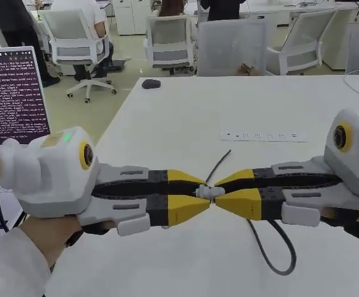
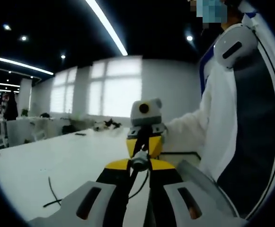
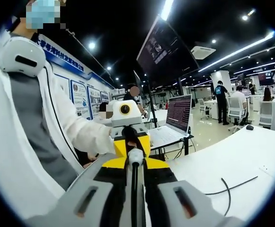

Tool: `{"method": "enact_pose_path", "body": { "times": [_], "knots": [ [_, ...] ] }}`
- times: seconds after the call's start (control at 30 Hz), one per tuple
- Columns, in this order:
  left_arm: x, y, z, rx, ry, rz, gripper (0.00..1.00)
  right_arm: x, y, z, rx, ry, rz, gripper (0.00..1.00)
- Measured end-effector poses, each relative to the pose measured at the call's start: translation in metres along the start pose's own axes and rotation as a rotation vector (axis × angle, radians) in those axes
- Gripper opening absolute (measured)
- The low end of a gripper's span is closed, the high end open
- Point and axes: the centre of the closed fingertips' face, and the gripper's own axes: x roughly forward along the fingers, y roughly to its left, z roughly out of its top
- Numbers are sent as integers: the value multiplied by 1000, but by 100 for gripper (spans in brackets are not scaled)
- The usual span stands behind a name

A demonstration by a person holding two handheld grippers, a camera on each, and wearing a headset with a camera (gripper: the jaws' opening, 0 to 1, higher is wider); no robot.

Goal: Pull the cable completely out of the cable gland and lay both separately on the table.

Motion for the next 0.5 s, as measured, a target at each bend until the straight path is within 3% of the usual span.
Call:
{"method": "enact_pose_path", "body": {
  "times": [0.13,0.2,0.3,0.5],
  "knots": [
    [0,1,2,-4,-8,9,15,-1,0,2,-15,4,-1,11],
    [1,2,3,-16,-8,13,15,-1,0,2,-100,24,-10,10],
    [1,1,1,-41,-1,10,15,-1,2,0,-118,41,-9,10],
    [7,0,-2,-179,4,7,15,-6,5,-3,-314,75,-18,10]
  ]
}}
